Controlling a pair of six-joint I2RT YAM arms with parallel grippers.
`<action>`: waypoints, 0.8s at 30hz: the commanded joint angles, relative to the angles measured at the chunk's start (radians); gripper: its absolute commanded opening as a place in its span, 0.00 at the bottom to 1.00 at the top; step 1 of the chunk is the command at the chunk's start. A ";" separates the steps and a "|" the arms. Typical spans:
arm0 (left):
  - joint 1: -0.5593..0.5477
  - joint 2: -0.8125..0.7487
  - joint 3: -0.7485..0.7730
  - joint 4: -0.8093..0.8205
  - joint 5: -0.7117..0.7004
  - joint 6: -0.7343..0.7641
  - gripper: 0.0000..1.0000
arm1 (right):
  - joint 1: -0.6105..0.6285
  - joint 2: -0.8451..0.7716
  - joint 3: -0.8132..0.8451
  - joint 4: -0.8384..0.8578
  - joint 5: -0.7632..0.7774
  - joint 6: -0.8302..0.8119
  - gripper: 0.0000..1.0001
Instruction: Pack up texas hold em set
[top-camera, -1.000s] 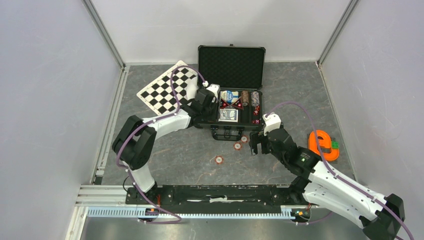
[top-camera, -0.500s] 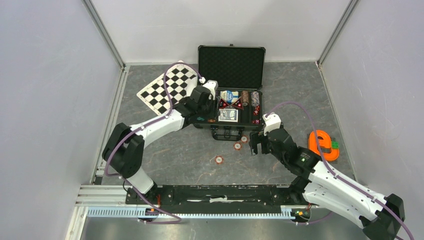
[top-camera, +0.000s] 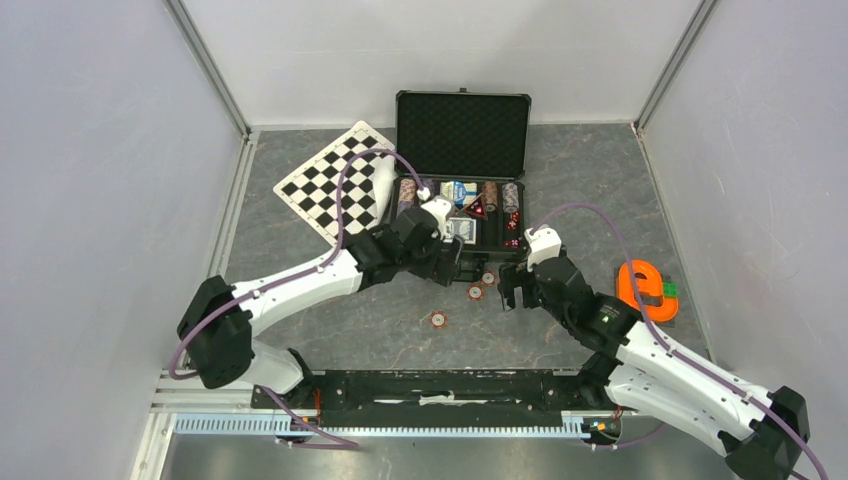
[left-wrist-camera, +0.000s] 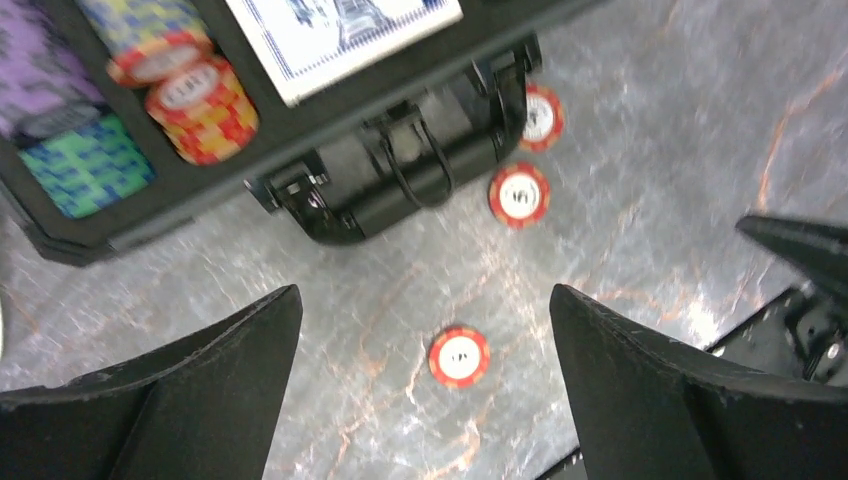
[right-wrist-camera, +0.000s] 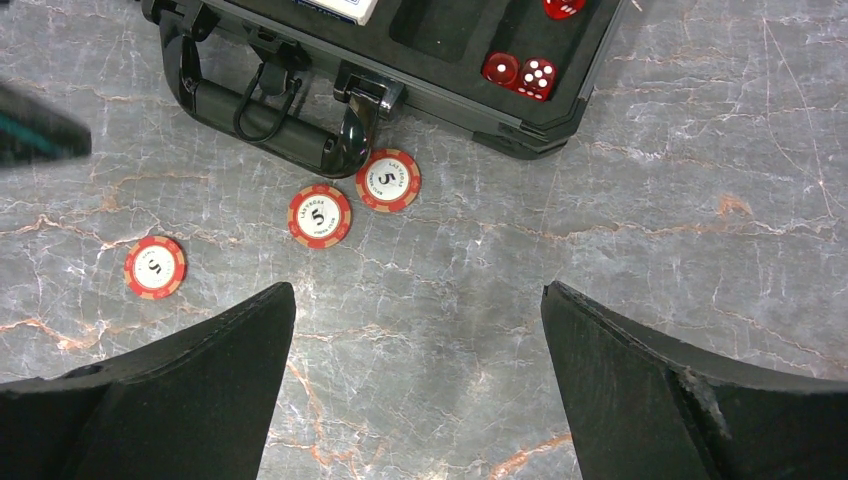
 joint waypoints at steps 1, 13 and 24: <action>-0.075 -0.019 -0.029 -0.153 -0.049 -0.045 1.00 | -0.003 -0.025 0.029 -0.022 0.019 0.011 0.99; -0.208 0.061 -0.137 -0.081 -0.025 -0.139 1.00 | -0.001 -0.073 0.010 -0.119 0.112 0.087 0.99; -0.246 0.238 -0.045 -0.098 -0.052 -0.147 0.91 | -0.003 -0.105 0.009 -0.145 0.116 0.096 0.99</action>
